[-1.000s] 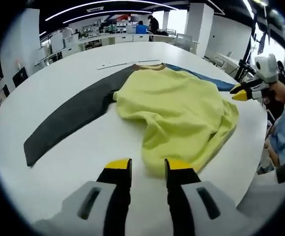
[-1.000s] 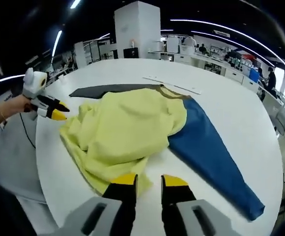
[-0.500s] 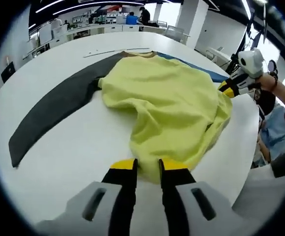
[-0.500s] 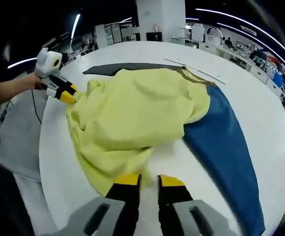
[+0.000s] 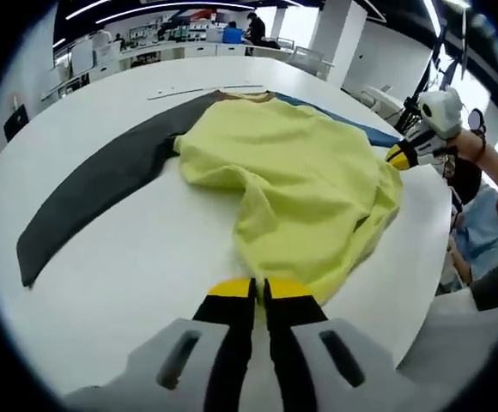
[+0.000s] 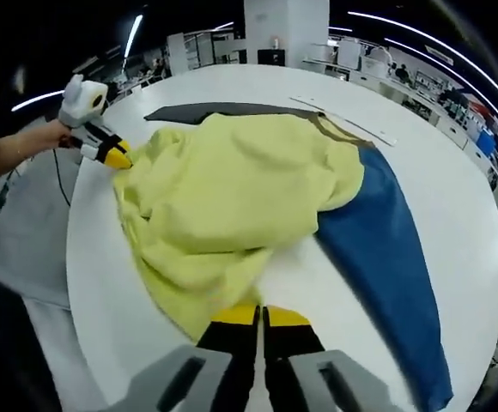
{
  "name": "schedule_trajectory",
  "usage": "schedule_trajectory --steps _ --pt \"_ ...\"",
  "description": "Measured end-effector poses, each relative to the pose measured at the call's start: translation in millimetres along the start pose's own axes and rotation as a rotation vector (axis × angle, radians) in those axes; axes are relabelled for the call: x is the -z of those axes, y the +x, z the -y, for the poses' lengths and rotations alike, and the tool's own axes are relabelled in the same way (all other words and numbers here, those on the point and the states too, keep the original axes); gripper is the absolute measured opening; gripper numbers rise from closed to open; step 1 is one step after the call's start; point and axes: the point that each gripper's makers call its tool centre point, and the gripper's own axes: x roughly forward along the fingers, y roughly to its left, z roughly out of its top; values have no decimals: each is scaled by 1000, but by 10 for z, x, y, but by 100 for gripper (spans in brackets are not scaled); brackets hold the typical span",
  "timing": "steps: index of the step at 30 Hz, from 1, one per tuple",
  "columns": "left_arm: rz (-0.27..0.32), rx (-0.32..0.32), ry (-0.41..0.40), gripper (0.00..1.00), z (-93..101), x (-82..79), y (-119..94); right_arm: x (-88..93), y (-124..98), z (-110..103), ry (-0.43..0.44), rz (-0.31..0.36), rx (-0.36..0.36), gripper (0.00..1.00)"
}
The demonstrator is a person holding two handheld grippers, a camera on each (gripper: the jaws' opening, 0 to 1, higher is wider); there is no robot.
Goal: Fold the garment on the visible template until the final outline fits inside the template.
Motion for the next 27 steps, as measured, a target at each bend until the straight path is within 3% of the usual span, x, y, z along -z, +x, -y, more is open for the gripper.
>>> schedule_trajectory --steps 8,16,19,27 --pt "-2 -3 -41 1 59 122 -170 135 -319 17 118 75 111 0" --pt "7 9 -62 1 116 146 -311 290 -554 -53 221 129 216 0" --pt "4 17 -69 1 141 154 -370 264 -643 -139 275 187 228 0" --pt "-14 3 -23 0 113 191 -419 402 -715 -335 374 208 266 0"
